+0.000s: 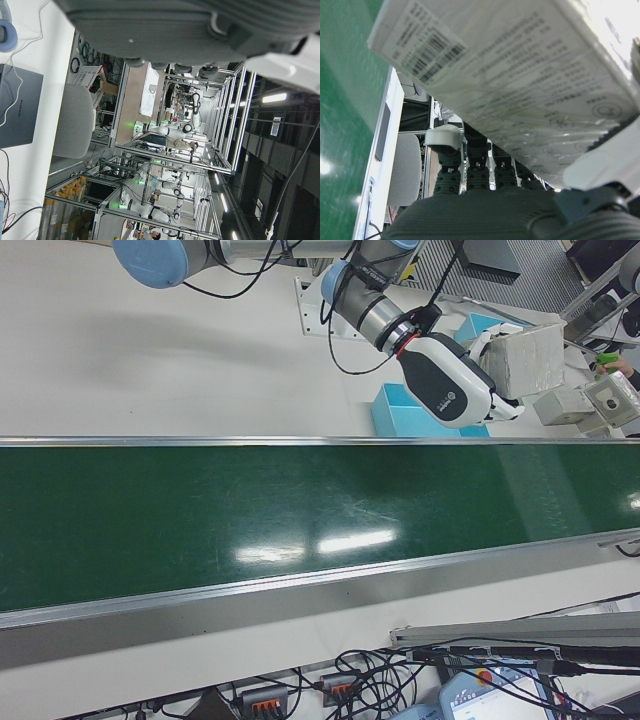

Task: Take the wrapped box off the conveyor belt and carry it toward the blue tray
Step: 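Carry the box toward the light blue tray and lower it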

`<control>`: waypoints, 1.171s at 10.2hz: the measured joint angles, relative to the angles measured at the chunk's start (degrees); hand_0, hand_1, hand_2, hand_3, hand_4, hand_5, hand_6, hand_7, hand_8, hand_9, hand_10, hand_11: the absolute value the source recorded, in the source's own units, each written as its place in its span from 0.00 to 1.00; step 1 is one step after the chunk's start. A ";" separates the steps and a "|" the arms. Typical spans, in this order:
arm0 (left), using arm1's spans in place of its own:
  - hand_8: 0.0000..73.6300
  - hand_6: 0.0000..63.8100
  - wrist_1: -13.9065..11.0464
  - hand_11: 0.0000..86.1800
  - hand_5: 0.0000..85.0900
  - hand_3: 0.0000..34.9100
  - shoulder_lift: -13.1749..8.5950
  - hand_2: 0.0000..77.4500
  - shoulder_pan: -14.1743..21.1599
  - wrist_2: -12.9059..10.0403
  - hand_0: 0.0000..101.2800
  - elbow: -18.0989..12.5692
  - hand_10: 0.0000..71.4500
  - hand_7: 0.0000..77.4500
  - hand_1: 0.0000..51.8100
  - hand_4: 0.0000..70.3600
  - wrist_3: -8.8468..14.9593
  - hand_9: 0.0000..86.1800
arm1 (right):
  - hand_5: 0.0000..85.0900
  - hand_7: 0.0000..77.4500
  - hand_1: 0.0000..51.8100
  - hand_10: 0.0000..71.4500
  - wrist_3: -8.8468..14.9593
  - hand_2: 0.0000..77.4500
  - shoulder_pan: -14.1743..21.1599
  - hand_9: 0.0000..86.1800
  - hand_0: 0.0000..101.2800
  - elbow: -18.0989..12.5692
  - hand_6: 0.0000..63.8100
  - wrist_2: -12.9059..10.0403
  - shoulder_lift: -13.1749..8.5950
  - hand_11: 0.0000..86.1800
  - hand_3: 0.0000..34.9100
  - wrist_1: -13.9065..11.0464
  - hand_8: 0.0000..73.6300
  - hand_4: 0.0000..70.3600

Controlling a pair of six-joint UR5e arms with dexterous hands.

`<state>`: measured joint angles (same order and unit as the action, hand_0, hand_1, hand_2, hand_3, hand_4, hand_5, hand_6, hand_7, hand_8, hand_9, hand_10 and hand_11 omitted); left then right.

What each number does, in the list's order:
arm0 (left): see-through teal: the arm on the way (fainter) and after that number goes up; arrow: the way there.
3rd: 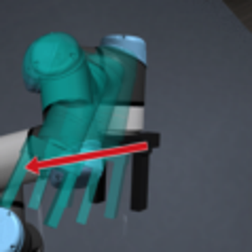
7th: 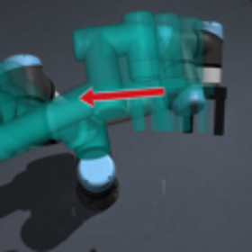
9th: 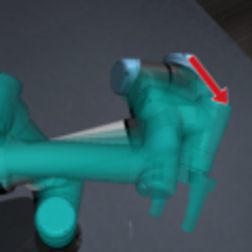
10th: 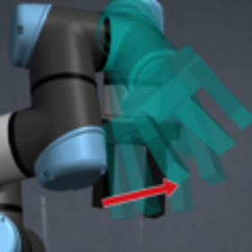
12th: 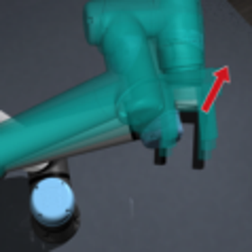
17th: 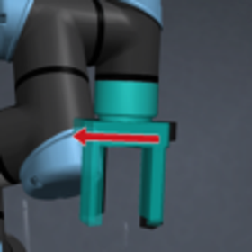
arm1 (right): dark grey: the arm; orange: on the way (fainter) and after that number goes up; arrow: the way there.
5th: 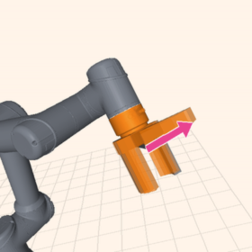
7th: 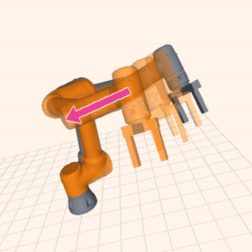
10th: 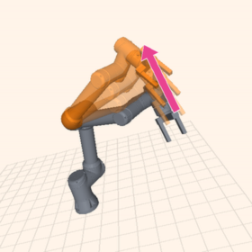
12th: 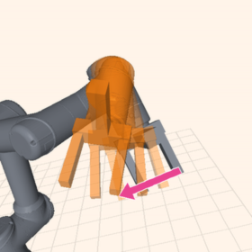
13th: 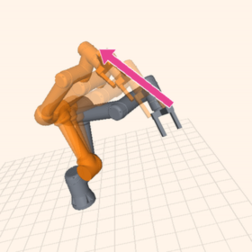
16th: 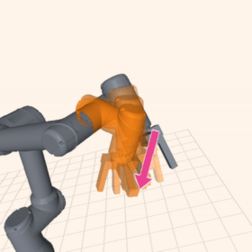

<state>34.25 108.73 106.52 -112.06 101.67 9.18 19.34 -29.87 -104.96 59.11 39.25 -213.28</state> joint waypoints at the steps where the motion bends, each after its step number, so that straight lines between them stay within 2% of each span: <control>1: 0.01 0.01 0.00 0.01 0.01 0.00 0.00 0.01 0.00 0.00 0.00 0.00 0.01 0.01 0.00 0.00 0.00 0.01 | 0.76 0.63 0.00 0.69 0.49 0.51 1.16 0.59 0.42 0.97 0.60 -0.31 -0.13 0.82 0.00 0.04 0.78 0.22; 2: 0.01 0.01 0.00 0.01 0.01 0.00 0.00 0.01 0.00 0.00 0.00 0.00 0.01 0.01 0.00 0.00 0.00 0.01 | 0.76 0.63 0.00 0.69 0.75 0.51 2.14 0.60 0.42 2.92 0.60 -0.36 -0.29 0.78 0.00 0.14 0.78 0.22; 4: 0.01 0.00 0.00 0.01 0.01 0.00 0.00 0.01 0.00 0.00 0.00 0.00 0.01 0.01 0.00 0.00 0.00 0.01 | 0.76 0.63 0.00 0.69 0.87 0.51 3.74 0.63 0.42 6.51 0.60 -0.27 -0.98 0.78 0.00 0.31 0.75 0.22; 5: 0.01 0.01 0.00 0.01 0.01 0.00 0.00 0.01 0.00 0.00 0.00 0.00 0.01 0.01 0.00 0.00 0.00 0.01 | 0.79 0.66 0.00 0.65 0.87 0.51 4.44 0.75 0.41 7.44 0.58 -0.21 -1.16 0.77 0.00 0.50 0.69 0.20; 6: 0.01 0.01 0.00 0.01 0.01 0.00 0.00 0.01 0.00 0.00 0.00 0.00 0.01 0.01 0.00 0.00 0.00 0.01 | 0.79 0.66 0.00 0.63 0.83 0.51 5.01 0.75 0.41 7.96 0.58 0.13 -1.34 0.72 0.00 1.01 0.69 0.20; 7: 0.01 0.01 0.00 0.01 0.01 0.00 0.00 0.01 0.00 0.00 0.00 0.00 0.01 0.01 0.00 0.00 0.00 0.01 | 0.79 0.66 0.00 0.63 0.73 0.51 5.36 0.75 0.41 8.25 0.58 1.24 -1.81 0.72 0.00 1.88 0.69 0.20; 8: 0.01 0.01 0.00 0.01 0.01 0.00 0.00 0.01 0.00 0.00 0.00 0.00 0.01 0.01 0.00 0.00 0.00 0.01 | 0.79 0.66 0.00 0.41 0.64 0.51 5.54 0.73 0.44 8.44 0.57 2.68 -2.69 0.54 0.00 2.63 0.57 0.21; 9: 0.01 0.01 0.00 0.01 0.01 0.00 0.00 0.01 0.00 0.00 0.00 0.00 0.01 0.01 0.00 0.00 0.00 0.01 | 0.77 0.64 0.01 0.11 0.58 0.50 5.62 0.51 0.48 8.54 0.52 3.95 -3.70 0.35 0.00 3.10 0.31 0.27; 10: 0.01 0.01 0.00 0.01 0.01 0.00 0.00 0.01 0.00 0.00 0.00 0.00 0.01 0.01 0.00 0.00 0.00 0.01 | 0.77 0.64 0.01 0.11 0.55 0.50 5.66 0.51 0.48 8.58 0.52 4.86 -4.55 0.35 0.00 3.35 0.31 0.27; 11: 0.01 0.01 0.00 0.01 0.01 0.00 0.00 0.01 0.00 0.00 0.00 0.00 0.01 0.01 0.00 0.00 0.00 0.01 | 0.57 0.50 0.31 0.00 0.54 0.31 5.67 0.30 0.53 8.60 0.36 5.37 -5.10 0.22 0.00 3.47 0.00 0.24; 12: 0.01 0.01 0.00 0.01 0.01 0.00 0.00 0.01 0.00 0.00 0.00 0.00 0.01 0.01 0.00 0.00 0.00 0.01 | 0.57 0.50 0.31 0.00 0.53 0.31 5.71 0.30 0.53 8.61 0.36 5.66 -5.44 0.22 0.00 3.53 0.00 0.24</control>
<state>34.25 108.73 106.52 -112.06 101.67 9.18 19.87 -24.15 -96.35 64.77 33.81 -209.76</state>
